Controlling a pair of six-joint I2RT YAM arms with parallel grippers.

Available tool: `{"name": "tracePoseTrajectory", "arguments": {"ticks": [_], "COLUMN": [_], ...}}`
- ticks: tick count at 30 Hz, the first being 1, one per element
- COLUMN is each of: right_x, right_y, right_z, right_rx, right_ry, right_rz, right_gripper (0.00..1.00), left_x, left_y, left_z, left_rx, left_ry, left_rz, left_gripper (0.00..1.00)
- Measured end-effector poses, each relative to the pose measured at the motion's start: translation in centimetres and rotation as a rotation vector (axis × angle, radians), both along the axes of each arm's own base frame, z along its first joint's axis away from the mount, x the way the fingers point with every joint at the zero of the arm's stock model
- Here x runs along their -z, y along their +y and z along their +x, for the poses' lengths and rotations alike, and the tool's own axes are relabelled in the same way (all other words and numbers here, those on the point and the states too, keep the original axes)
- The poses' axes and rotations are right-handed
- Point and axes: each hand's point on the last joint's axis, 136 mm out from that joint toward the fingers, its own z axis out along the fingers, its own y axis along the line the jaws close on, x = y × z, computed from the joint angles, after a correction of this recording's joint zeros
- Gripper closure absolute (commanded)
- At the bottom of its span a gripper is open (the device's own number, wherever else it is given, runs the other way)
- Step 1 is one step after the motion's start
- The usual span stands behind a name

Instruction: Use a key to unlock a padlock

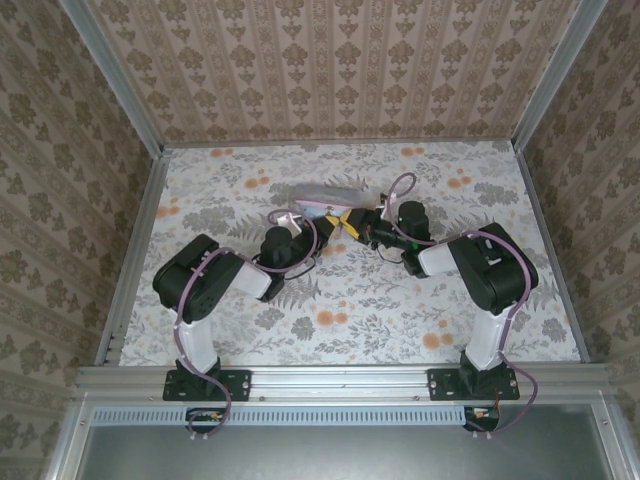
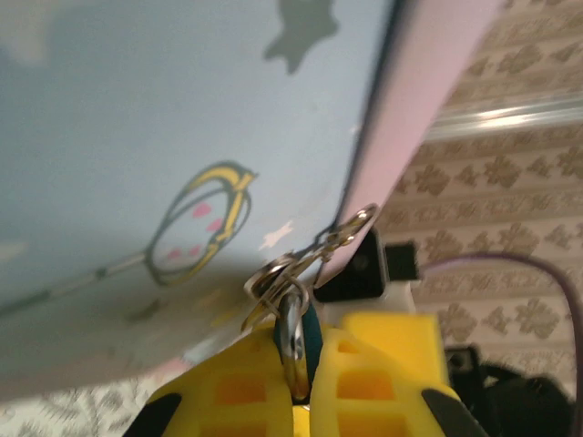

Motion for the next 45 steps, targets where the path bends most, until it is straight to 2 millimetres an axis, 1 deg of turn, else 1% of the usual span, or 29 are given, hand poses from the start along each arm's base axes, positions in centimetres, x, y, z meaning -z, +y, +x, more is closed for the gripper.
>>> {"name": "tracePoseTrajectory", "arguments": {"ticks": [5, 11, 16, 21, 24, 27, 29, 34, 36, 41, 45], "right_x": [0.9, 1.0, 1.5, 3.0, 3.1, 2.6, 1.6, -0.1, -0.2, 0.0, 0.5], "right_y": [0.3, 0.2, -0.2, -1.1, -1.9, -2.7, -3.4, -4.9, -4.9, -3.7, -2.9], "right_z": [-1.1, -3.0, -5.1, -7.1, -8.4, -9.3, -9.5, -9.7, -9.8, -10.3, -10.3], "right_rx": [-0.037, -0.078, -0.112, -0.135, -0.145, -0.141, -0.127, -0.09, -0.094, -0.142, -0.167], "right_ry": [0.014, -0.011, -0.033, -0.018, -0.028, -0.064, -0.121, -0.271, -0.329, -0.484, -0.606], "right_rz": [-0.024, -0.074, -0.14, -0.22, -0.273, -0.333, -0.391, -0.563, -0.649, -0.867, -1.028], "right_gripper": [0.52, 0.37, 0.33, 0.33, 0.33, 0.34, 0.36, 0.4, 0.41, 0.48, 0.5], "left_x": [1.3, 1.8, 1.8, 1.8, 1.8, 1.8, 1.8, 1.9, 2.0, 2.3, 2.6], "left_y": [0.1, -0.4, -0.8, -0.7, -0.5, -0.3, -0.2, 0.1, 0.1, 0.0, 0.0], "left_z": [-0.9, -2.2, -3.0, -3.1, -3.0, -2.9, -2.8, -2.8, -2.9, -3.1, -3.2], "left_rx": [0.049, 0.13, 0.183, 0.203, 0.209, 0.211, 0.213, 0.219, 0.223, 0.234, 0.237], "left_ry": [0.015, 0.025, 0.028, 0.029, 0.024, 0.019, 0.016, 0.016, 0.018, 0.024, 0.031], "left_rz": [0.033, 0.038, 0.034, 0.031, 0.033, 0.036, 0.037, 0.04, 0.043, 0.045, 0.048], "left_gripper": [1.0, 1.0, 1.0, 1.0, 1.0, 1.0, 1.0, 1.0, 1.0, 1.0, 1.0]}}
